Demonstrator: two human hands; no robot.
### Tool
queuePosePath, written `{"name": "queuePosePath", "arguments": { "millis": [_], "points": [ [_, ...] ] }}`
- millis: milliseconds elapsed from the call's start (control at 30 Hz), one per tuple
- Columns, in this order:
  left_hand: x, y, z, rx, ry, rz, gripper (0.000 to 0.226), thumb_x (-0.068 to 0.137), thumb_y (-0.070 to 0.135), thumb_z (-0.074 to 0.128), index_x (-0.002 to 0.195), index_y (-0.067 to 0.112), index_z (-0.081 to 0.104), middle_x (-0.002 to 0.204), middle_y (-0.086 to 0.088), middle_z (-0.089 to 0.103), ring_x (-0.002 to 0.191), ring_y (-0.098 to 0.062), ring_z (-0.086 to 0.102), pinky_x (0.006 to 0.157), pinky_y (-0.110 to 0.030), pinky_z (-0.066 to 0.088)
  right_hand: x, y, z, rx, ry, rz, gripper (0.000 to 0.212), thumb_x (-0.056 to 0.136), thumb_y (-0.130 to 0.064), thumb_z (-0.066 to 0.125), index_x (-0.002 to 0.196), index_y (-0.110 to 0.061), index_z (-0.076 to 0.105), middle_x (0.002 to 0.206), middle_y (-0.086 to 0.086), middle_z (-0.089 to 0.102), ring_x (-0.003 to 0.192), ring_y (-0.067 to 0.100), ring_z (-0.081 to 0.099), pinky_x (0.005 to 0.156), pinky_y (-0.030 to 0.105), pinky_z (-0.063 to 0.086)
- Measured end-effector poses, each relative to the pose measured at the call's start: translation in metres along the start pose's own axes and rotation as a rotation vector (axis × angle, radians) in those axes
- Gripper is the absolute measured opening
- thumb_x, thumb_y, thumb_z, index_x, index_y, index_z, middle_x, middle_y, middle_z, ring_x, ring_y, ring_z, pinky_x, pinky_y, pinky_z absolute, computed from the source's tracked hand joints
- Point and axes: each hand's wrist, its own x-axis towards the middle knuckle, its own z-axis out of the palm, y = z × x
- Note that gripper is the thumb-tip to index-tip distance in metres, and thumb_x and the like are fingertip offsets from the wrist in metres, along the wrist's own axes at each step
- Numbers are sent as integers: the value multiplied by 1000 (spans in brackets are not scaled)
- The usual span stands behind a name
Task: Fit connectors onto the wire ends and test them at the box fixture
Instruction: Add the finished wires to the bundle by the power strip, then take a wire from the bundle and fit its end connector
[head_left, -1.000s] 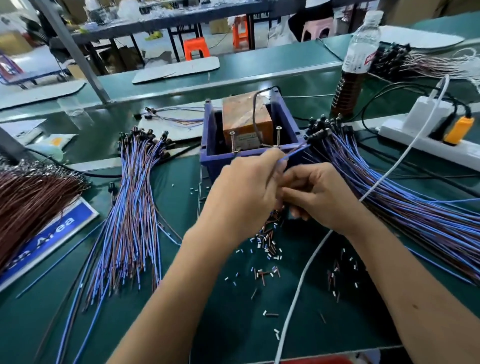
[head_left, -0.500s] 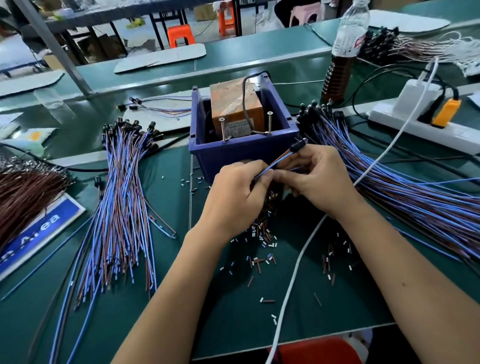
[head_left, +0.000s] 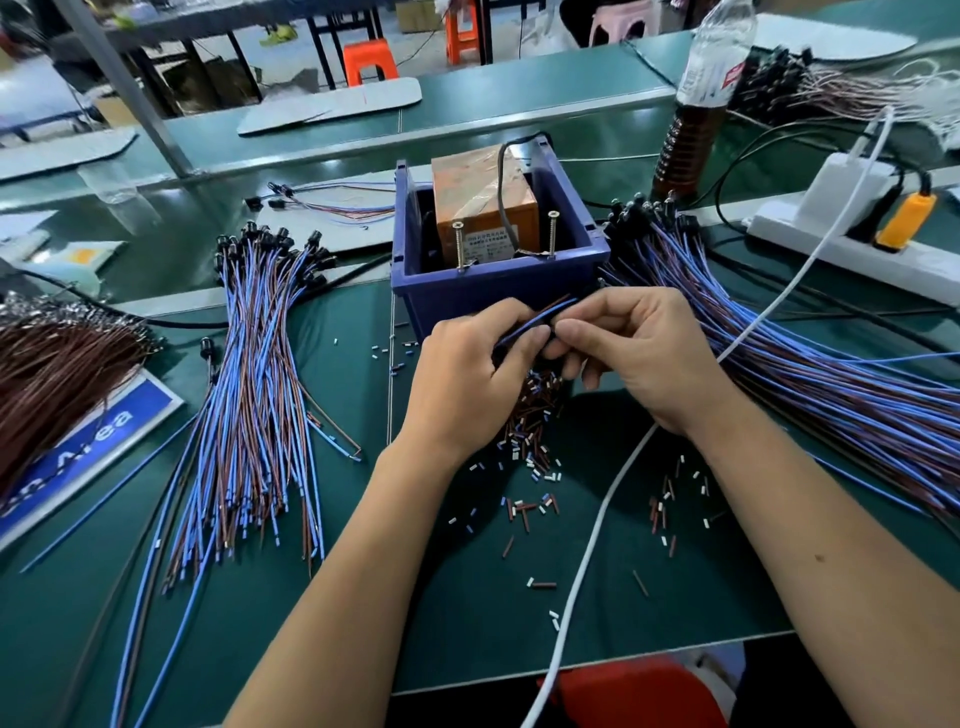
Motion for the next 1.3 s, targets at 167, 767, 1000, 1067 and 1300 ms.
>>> {"name": "queuePosePath", "arguments": {
  "millis": [167, 767, 1000, 1067, 1300],
  "points": [
    [1, -2, 2, -96, 36, 4, 18, 102, 30, 61, 87, 24, 69, 66, 8, 60, 63, -18, 59, 58, -41, 47, -1, -2, 2, -17, 19, 7, 9, 95, -2, 70, 99, 5, 74, 81, 18, 77, 57, 20, 67, 47, 26, 53],
    [2, 6, 7, -201, 69, -171, 25, 97, 24, 65, 72, 26, 68, 55, 14, 56, 54, -8, 49, 56, -33, 41, 0, 0, 4, -14, 68, 36, 19, 103, -11, 63, 87, -4, 68, 66, 7, 67, 50, 15, 55, 41, 26, 45],
    [1, 10, 8, -215, 114, -157, 26, 97, 21, 66, 71, 21, 68, 54, 11, 53, 52, -9, 47, 52, -36, 41, -1, 1, 9, 8, 138, -6, 18, 102, -14, 65, 86, -7, 71, 64, 5, 66, 46, 16, 53, 38, 26, 43],
    [0, 10, 6, -228, 140, -175, 26, 97, 22, 65, 71, 18, 68, 53, 11, 51, 51, -8, 45, 51, -35, 39, 0, 0, 5, 48, 193, -1, 21, 102, -16, 66, 84, -8, 70, 61, 5, 64, 45, 15, 50, 37, 24, 40],
    [0, 9, 2, -305, 158, -197, 22, 96, 20, 66, 77, 14, 74, 55, 18, 55, 54, -2, 48, 57, -24, 37, -2, 1, 6, 148, 91, 33, 20, 101, -24, 66, 87, -14, 76, 71, 11, 70, 50, 15, 56, 39, 24, 43]
  ]
}}
